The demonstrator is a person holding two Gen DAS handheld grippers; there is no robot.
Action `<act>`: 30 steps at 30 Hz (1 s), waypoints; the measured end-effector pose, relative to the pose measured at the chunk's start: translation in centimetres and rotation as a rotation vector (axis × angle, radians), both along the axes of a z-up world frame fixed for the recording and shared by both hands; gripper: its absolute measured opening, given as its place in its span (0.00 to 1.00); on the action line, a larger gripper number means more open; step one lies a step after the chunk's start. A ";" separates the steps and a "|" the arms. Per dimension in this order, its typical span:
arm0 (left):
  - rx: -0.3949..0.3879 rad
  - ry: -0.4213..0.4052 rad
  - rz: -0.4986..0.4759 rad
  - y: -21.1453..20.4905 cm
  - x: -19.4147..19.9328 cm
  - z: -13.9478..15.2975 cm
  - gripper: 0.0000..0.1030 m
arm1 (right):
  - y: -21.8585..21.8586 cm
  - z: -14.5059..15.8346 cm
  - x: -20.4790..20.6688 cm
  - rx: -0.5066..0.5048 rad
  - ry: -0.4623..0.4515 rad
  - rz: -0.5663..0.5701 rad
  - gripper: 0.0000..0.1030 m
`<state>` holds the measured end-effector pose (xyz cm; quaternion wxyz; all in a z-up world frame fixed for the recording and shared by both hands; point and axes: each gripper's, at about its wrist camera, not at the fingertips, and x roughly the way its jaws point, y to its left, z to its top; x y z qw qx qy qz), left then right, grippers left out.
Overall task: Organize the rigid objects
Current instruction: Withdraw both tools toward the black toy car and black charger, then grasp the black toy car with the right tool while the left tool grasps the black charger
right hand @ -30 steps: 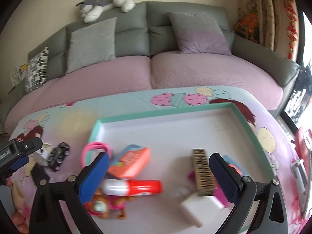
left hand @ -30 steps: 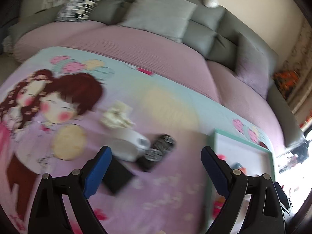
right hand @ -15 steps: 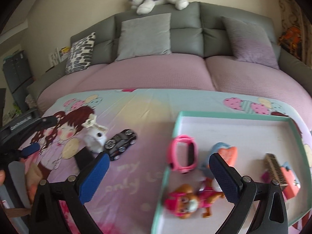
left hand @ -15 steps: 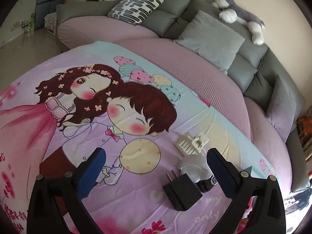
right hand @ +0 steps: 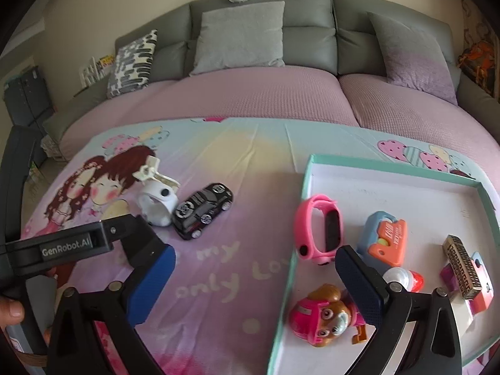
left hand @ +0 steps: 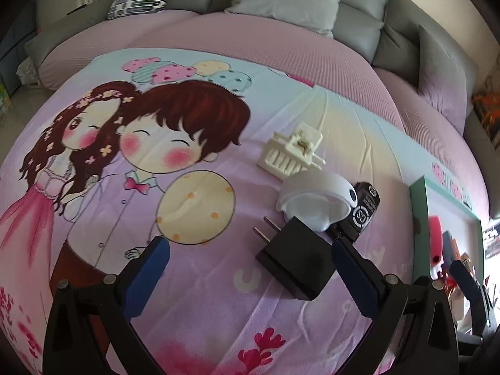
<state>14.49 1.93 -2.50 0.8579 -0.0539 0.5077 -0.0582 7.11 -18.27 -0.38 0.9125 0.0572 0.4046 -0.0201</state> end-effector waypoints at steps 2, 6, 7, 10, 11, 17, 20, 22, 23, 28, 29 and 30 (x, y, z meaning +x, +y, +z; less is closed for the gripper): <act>-0.002 0.000 -0.027 -0.5 0.0 0.0 1.00 | -0.1 -0.2 0.1 -0.005 0.015 -0.007 1.00; 0.016 0.007 -0.084 -1.9 0.1 -0.5 1.00 | -0.3 -0.4 0.1 -0.014 0.032 -0.016 1.00; 0.026 0.014 -0.096 -2.3 0.1 -0.7 1.00 | -0.4 -0.5 0.1 -0.012 0.034 -0.015 1.00; 0.064 0.011 -0.116 -3.1 0.1 -0.8 0.99 | -0.5 -0.7 0.1 -0.016 0.043 -0.021 1.00; 0.073 0.009 -0.119 -3.2 0.1 -0.9 0.99 | -0.7 -0.7 0.1 -0.014 0.047 -0.024 1.00; 0.033 0.018 -0.128 -3.1 0.3 -1.1 0.75 | -0.8 -0.6 0.2 -0.019 0.045 -0.030 1.00; 0.019 0.010 -0.136 -3.1 0.3 -0.9 0.68 | -1.0 -0.3 0.2 -0.027 0.038 -0.032 1.00; 0.022 -0.001 -0.135 -3.1 0.3 -0.7 0.63 | -1.1 0.0 0.3 -0.028 0.033 -0.034 1.00; 0.024 -0.001 -0.132 -3.1 0.3 -0.7 0.63 | -1.2 0.1 0.3 -0.026 0.029 -0.037 1.00; 0.034 0.002 -0.083 -2.0 0.7 -0.8 0.63 | -0.8 0.7 0.9 -0.024 0.022 -0.017 1.00; 0.037 0.003 -0.066 -1.6 0.7 -0.8 0.63 | -0.6 0.8 1.1 -0.031 0.019 -0.007 1.00; 0.039 0.004 -0.054 -1.2 0.8 -0.8 0.63 | -0.3 0.9 1.2 -0.036 0.016 0.004 1.00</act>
